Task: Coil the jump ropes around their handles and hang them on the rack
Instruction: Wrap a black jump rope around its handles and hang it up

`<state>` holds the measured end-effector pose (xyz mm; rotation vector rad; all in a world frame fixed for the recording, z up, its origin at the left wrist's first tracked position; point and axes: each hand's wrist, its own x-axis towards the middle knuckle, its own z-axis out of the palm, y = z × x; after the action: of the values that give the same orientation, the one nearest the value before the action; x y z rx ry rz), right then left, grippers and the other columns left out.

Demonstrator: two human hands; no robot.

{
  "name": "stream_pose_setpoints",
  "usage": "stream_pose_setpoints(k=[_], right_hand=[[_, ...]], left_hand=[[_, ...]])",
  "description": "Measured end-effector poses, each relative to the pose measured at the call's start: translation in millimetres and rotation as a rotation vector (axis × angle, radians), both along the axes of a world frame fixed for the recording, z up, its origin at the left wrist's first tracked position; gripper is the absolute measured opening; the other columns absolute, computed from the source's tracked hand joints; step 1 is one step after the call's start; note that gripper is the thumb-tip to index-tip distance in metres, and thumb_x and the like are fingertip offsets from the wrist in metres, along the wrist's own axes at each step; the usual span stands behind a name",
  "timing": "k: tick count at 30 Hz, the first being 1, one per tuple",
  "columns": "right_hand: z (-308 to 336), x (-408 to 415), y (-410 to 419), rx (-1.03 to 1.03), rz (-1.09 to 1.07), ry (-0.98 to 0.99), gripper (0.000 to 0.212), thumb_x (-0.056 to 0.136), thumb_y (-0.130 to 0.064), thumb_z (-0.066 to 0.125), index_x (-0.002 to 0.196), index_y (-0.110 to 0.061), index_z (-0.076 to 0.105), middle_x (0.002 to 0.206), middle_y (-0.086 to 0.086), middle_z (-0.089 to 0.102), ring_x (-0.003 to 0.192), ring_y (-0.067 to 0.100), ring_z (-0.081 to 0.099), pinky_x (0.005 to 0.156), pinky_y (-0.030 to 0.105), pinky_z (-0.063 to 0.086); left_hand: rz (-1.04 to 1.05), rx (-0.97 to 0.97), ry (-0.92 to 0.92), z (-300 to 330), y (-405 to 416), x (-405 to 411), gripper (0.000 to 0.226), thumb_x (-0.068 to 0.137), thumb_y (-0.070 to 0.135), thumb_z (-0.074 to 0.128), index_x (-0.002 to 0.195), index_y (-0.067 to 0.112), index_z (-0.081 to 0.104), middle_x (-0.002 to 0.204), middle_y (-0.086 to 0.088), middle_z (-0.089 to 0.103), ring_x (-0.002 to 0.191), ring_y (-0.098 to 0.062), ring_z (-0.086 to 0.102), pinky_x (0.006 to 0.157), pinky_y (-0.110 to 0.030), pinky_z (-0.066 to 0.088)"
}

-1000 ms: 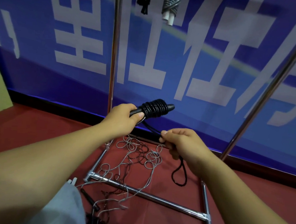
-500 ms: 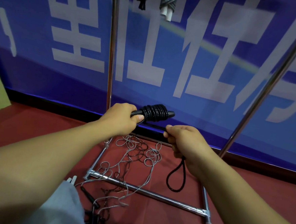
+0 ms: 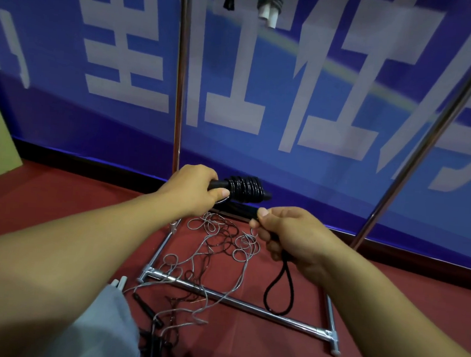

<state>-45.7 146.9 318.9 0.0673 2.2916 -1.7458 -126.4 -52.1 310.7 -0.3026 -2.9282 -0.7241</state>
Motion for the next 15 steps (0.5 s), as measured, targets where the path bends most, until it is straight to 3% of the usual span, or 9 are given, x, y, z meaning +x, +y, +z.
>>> stream_pose_setpoints(k=[7,15], right_hand=[[5.5,-1.5,-1.1,-0.272,-0.122,-0.226,0.031,0.106,-0.023,0.039,0.081,-0.017,0.056,0.054,-0.008,0.037,0.041,0.007,0.026,0.046,0.022,0.027],[5.6,-9.9,11.5,-0.569,-0.207,-0.360,0.033,0.104,-0.019,0.033,0.076,-0.016,0.050,0.050,-0.011,0.029,0.035,0.003,0.019,0.038,0.017,0.020]], left_hand=[[-0.091,-0.096,-0.022,-2.1,12.5,5.2,0.030,0.086,0.053,0.071,0.085,0.023,0.068,0.077,-0.001,0.064,0.072,-0.021,0.062,0.065,-0.036,0.051],[-0.314,-0.189,-0.099,-2.1,23.4,16.7,0.025,0.092,0.046,0.065,0.092,0.021,0.066,0.077,0.005,0.060,0.074,-0.017,0.059,0.065,-0.034,0.045]])
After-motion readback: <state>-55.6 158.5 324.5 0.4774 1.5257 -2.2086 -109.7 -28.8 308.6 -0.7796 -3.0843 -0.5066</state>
